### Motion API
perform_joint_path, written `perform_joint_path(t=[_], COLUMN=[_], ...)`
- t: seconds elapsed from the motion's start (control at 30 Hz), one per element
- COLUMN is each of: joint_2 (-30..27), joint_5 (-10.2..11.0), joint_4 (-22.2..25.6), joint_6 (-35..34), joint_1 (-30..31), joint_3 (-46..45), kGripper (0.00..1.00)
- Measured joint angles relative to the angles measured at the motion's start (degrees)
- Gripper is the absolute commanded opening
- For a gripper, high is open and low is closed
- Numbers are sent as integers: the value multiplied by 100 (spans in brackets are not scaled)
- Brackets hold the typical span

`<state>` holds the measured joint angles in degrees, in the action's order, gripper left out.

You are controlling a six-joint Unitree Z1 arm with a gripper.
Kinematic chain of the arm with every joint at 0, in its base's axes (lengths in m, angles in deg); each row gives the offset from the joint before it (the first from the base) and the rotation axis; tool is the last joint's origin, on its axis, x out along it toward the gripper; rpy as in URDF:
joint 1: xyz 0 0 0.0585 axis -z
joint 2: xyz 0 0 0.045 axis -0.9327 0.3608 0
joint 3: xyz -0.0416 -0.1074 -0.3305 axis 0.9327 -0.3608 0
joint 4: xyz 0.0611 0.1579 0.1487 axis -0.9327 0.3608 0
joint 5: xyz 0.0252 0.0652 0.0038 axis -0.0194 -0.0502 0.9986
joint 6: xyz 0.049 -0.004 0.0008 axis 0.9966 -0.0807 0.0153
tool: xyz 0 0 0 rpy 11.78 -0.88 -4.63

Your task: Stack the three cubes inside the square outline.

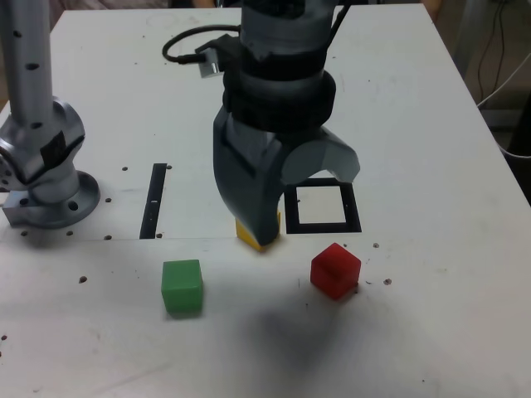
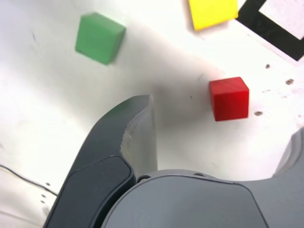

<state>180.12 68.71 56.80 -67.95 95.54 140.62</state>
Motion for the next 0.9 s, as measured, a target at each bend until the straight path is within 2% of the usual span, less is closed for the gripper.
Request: perform_joint_path(t=[0.13,0.27,0.33,0.43,0.53,0.67,0.9], joint_2=[142,456,528,632,753,779,863], joint_5=[-71,-48,48,316,403,397,238], joint_4=[-297,-705,-767,-778,-828,-911,-1142], joint_6=[-41,6,4,-53,-80,-106,-142], joint_1=[-1,8,19,-17,-128,-205,-236], joint_3=[44,173,173,169,38,-237,-465], kGripper=[99,99,99,99,99,99,98])
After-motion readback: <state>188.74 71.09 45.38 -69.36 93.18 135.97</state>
